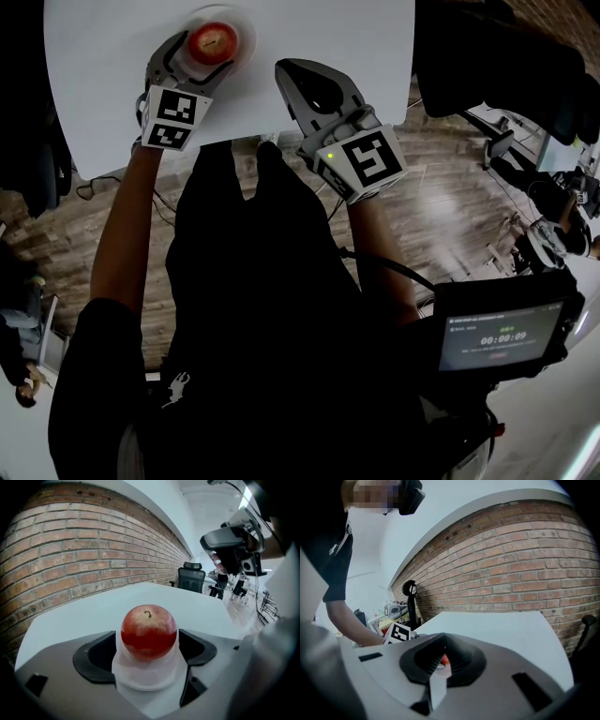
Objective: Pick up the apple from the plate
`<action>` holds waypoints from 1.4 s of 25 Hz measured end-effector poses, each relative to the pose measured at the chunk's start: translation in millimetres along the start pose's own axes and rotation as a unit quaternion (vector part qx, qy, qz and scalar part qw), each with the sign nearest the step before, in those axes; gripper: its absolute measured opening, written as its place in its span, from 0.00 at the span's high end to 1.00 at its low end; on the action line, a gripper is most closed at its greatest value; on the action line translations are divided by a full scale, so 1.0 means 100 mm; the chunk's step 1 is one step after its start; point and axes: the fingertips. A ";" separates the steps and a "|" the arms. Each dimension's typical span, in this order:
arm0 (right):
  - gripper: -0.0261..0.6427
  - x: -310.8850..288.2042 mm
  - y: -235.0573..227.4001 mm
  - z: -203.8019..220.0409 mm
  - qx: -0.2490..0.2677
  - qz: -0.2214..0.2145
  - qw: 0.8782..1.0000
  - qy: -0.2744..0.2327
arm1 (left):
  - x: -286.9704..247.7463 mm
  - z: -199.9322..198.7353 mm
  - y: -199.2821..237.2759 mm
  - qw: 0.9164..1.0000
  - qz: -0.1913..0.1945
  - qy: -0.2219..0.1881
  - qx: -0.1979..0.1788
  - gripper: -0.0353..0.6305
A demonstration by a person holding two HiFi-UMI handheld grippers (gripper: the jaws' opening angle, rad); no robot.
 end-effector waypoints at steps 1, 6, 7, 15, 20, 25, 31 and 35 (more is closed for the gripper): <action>0.96 0.00 0.00 0.00 0.000 0.000 1.000 0.000 | 0.00 0.00 0.00 1.000 0.000 0.000 0.000 0.33; 0.95 0.00 0.00 -0.02 -0.001 0.000 1.000 -0.004 | -0.04 0.01 -0.01 1.000 0.002 0.000 -0.005 0.33; 0.95 0.00 0.00 -0.02 -0.001 0.000 1.000 -0.003 | -0.05 0.00 -0.02 1.000 0.003 0.000 -0.005 0.33; 0.95 0.00 0.00 -0.02 -0.005 0.003 1.000 -0.005 | -0.09 -0.01 -0.01 1.000 0.003 0.000 -0.007 0.33; 0.95 0.00 0.00 -0.03 -0.003 0.001 1.000 -0.004 | -0.11 -0.04 0.00 1.000 0.003 0.000 -0.010 0.33; 0.95 0.00 0.00 -0.03 -0.005 0.003 1.000 -0.005 | -0.11 -0.04 0.00 1.000 0.006 0.003 -0.016 0.34; 0.96 -0.02 0.00 -0.05 -0.004 0.003 1.000 -0.008 | -0.08 -0.03 0.03 1.000 0.003 0.003 -0.016 0.34; 0.96 -0.02 -0.01 -0.04 -0.003 0.003 1.000 -0.006 | -0.08 -0.06 0.04 1.000 0.001 0.000 -0.018 0.34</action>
Point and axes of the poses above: the fingertips, and each gripper's own axes: x backward along the fingers, y to its left, z out of its underside, and after that the axes turned 10 degrees about x, right-handed
